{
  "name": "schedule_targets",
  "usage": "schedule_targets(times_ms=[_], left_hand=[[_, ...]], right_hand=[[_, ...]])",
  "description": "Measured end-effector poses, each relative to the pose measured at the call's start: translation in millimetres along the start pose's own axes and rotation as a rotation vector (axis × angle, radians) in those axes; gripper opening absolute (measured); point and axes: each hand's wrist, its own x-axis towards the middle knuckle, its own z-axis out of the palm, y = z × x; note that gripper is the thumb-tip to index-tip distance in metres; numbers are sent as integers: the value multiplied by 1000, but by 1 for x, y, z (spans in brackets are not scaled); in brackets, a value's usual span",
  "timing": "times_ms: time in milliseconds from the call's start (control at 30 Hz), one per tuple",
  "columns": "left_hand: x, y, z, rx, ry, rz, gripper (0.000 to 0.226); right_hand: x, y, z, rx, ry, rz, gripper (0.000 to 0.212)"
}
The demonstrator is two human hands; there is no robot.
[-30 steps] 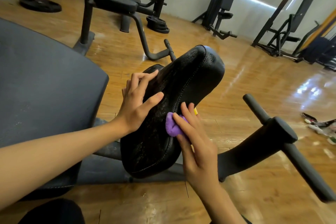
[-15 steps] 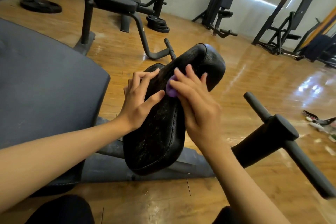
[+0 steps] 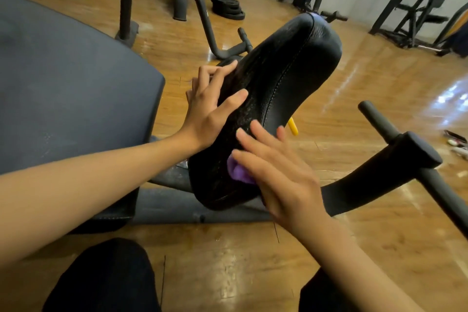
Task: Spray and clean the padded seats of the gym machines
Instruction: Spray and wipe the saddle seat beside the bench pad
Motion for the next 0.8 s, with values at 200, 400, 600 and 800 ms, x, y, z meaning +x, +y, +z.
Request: schedule_targets(times_ms=[200,400,600,800], left_hand=[[-5,1,-1,3,-2,3,75],[-6,1,2,-17,6,0,76],[-5,-1,4,-48,26,18,74],[-6,2,0,-46,18,7,72]], right_hand=[[-32,-29,26,-10,-68,-100,27],[-51,-11,22,-226,-176,-373,24],[-16,-22,17,-153,-63,-208,28],[-11,-5,5,-302,-178,-451,35]])
